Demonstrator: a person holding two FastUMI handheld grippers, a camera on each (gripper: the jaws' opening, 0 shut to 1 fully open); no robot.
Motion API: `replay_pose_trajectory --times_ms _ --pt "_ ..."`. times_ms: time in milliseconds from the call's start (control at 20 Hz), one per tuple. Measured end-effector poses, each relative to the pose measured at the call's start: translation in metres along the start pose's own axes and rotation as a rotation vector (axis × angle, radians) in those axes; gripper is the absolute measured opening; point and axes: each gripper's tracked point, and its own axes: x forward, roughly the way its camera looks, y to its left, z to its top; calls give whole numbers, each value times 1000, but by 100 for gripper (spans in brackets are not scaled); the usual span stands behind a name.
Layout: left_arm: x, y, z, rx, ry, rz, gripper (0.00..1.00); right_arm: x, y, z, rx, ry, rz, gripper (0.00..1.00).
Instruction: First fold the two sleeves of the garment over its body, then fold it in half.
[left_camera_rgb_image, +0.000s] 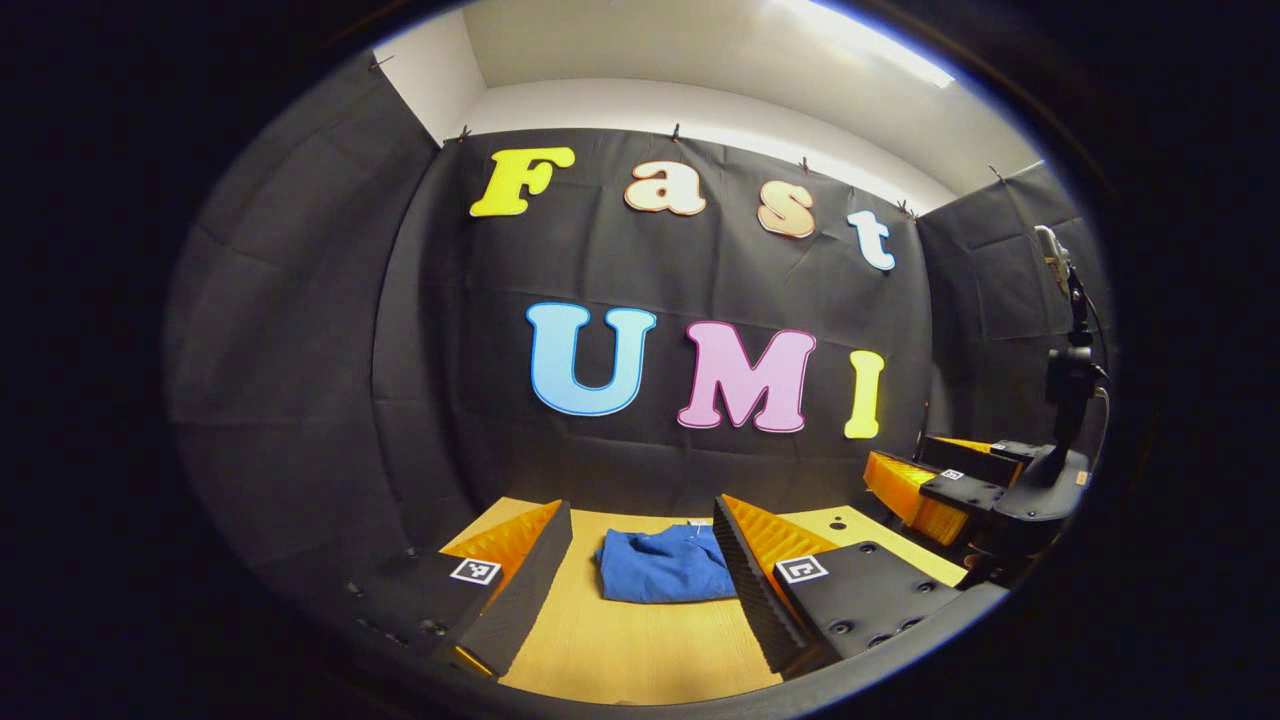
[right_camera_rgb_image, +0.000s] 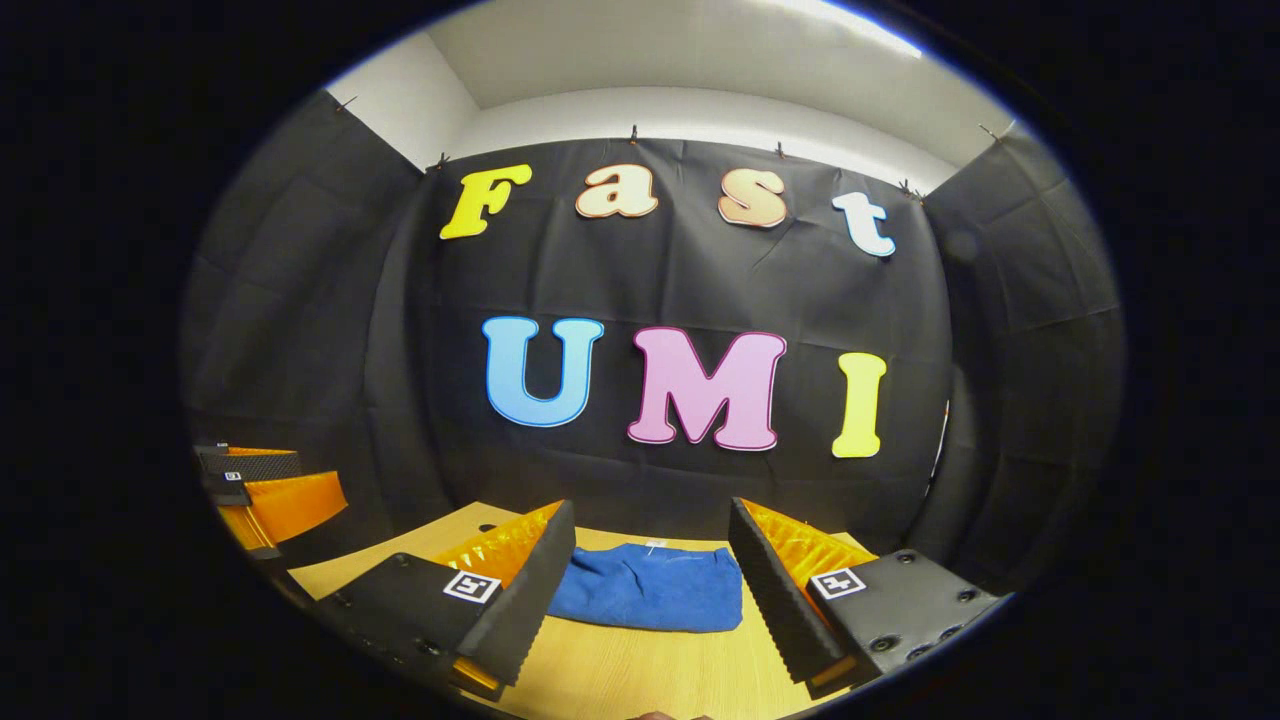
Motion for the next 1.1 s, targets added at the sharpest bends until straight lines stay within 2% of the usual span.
replay_pose_trajectory --times_ms 50,100,150,400,700,1100 --pt "1 -1 1 0 -5 -7 82 -1 -2 2 2 -4 -8 97" --pt "1 0 2 3 -10 -11 82 -1 -5 5 2 -13 -15 87" --pt "3 0 3 10 -14 -12 82 -2 -5 6 2 -16 -18 96" --pt "3 -2 -1 19 -18 -15 82 -9 -1 14 11 -64 -9 96" --pt "3 2 -2 25 -38 -3 82 -18 2 4 -25 -40 -17 96" --pt "6 -2 -25 -4 26 -26 82 -24 1 -1 -24 -30 -31 96"
